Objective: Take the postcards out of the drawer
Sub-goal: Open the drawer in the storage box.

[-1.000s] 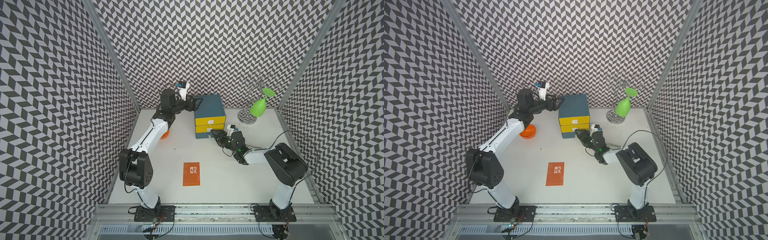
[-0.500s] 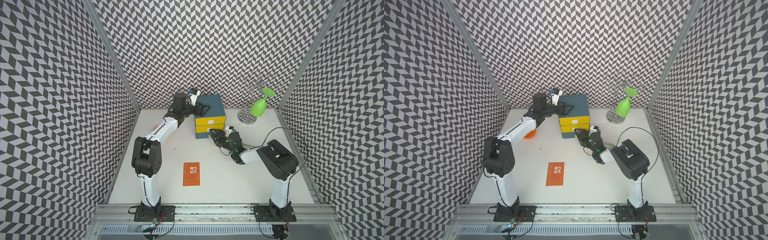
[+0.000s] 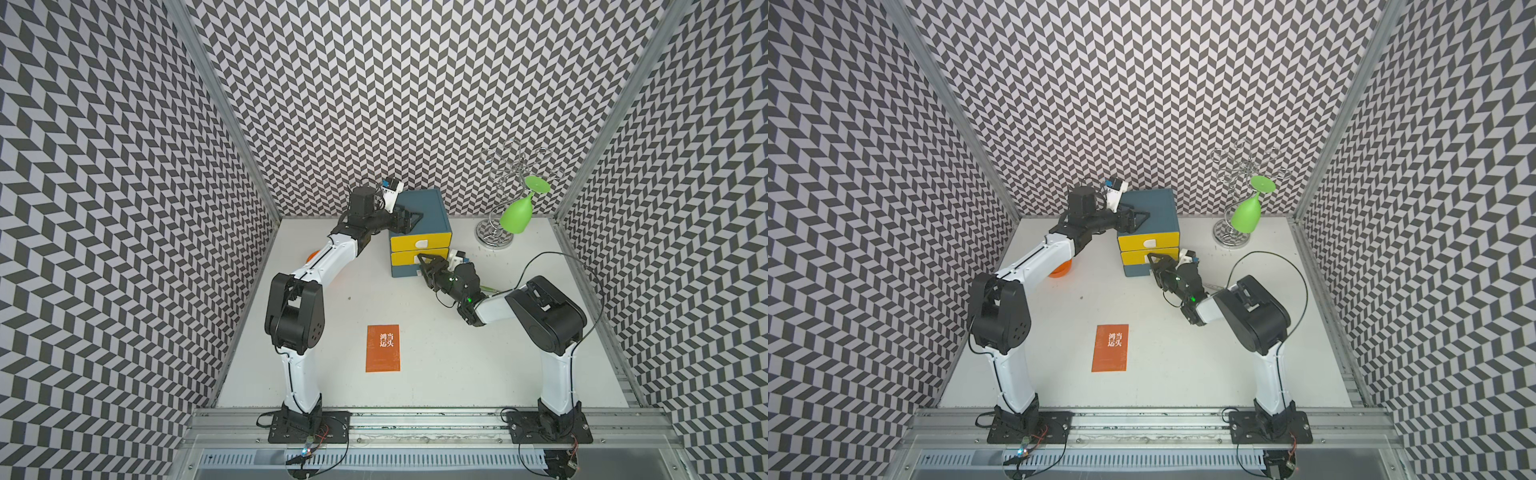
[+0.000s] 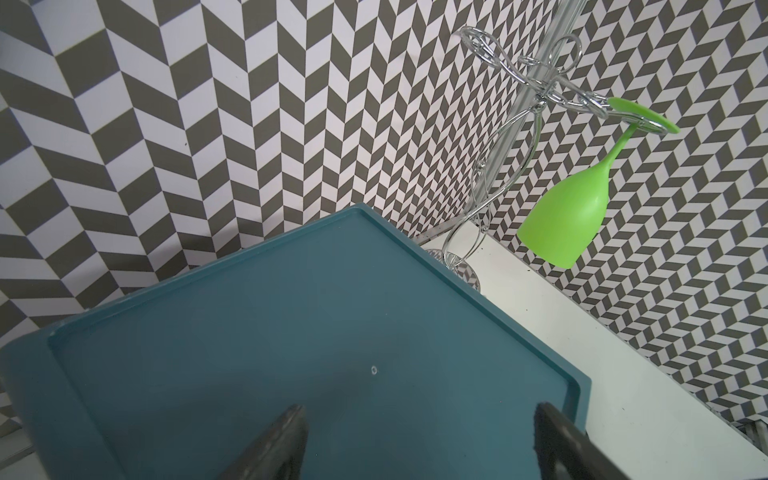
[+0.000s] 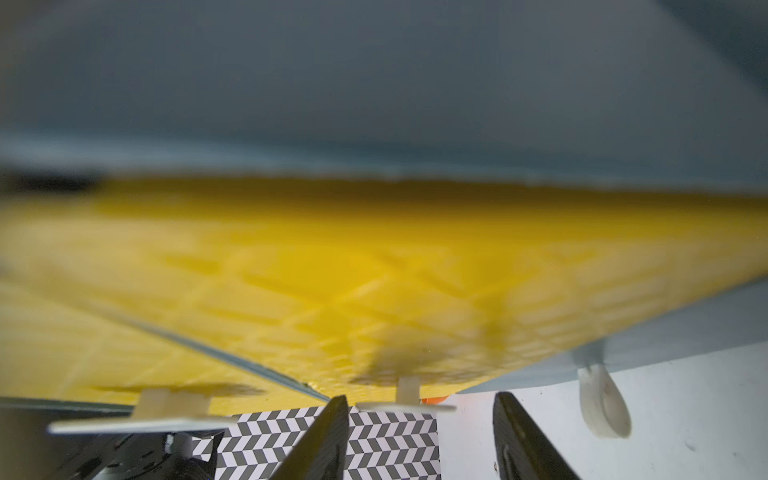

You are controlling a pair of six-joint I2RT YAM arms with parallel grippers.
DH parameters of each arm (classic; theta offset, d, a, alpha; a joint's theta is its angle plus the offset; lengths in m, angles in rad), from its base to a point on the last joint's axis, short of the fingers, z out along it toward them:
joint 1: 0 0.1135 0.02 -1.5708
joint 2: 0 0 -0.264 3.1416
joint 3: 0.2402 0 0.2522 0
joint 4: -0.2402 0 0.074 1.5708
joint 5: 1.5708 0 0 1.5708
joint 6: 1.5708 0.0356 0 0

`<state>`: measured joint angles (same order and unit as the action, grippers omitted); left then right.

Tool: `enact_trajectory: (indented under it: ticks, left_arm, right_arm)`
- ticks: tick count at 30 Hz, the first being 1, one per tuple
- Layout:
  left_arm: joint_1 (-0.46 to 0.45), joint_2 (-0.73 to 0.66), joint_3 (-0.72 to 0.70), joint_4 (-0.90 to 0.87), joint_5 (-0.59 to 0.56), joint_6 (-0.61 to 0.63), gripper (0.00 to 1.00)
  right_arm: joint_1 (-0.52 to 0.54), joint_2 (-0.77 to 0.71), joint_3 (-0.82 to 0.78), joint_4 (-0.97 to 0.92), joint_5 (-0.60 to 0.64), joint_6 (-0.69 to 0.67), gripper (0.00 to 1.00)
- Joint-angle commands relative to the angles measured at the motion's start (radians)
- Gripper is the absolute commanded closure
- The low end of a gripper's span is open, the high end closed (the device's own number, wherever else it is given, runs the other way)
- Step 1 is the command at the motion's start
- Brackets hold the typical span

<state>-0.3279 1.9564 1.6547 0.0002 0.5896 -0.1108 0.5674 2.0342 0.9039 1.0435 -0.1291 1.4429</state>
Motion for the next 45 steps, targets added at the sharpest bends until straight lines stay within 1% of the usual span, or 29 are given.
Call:
enact_trajectory:
  ticks: [1, 9, 11, 17, 19, 25, 30, 36, 45]
  left_arm:
    - [-0.011, 0.035, 0.022, -0.025, -0.014, 0.012, 0.14]
    - [-0.014, 0.033, 0.02, -0.026, -0.022, 0.016, 0.14]
    - [-0.013, 0.036, 0.019, -0.029, -0.02, 0.016, 0.14]
    - [-0.015, 0.032, 0.014, -0.032, -0.014, 0.022, 0.14]
    - [-0.015, 0.029, 0.011, -0.032, -0.014, 0.023, 0.14]
    - [-0.014, 0.029, 0.01, -0.022, -0.016, 0.016, 0.14]
    - [-0.014, 0.042, 0.018, -0.001, -0.008, -0.012, 0.14]
    - [-0.013, 0.059, 0.042, -0.011, -0.008, -0.016, 0.14]
    - [-0.014, 0.068, 0.042, -0.011, -0.008, -0.019, 0.14]
  right_arm:
    - [0.005, 0.022, 0.025, 0.057, 0.012, 0.006, 0.43]
    - [0.005, 0.044, 0.052, 0.049, 0.008, 0.03, 0.47]
    - [0.006, 0.046, 0.052, 0.05, 0.013, 0.033, 0.51]
    - [0.004, 0.054, 0.044, 0.067, 0.016, 0.048, 0.67]
    - [0.005, 0.051, 0.04, 0.067, 0.01, 0.046, 0.7]
    - [0.009, -0.007, -0.031, 0.06, 0.003, 0.022, 0.71]
    - [0.019, -0.069, -0.121, 0.068, -0.021, 0.01, 0.71]
    - [0.034, -0.152, -0.228, 0.067, -0.034, -0.005, 0.71]
    - [0.067, -0.264, -0.375, 0.085, -0.056, 0.015, 0.71]
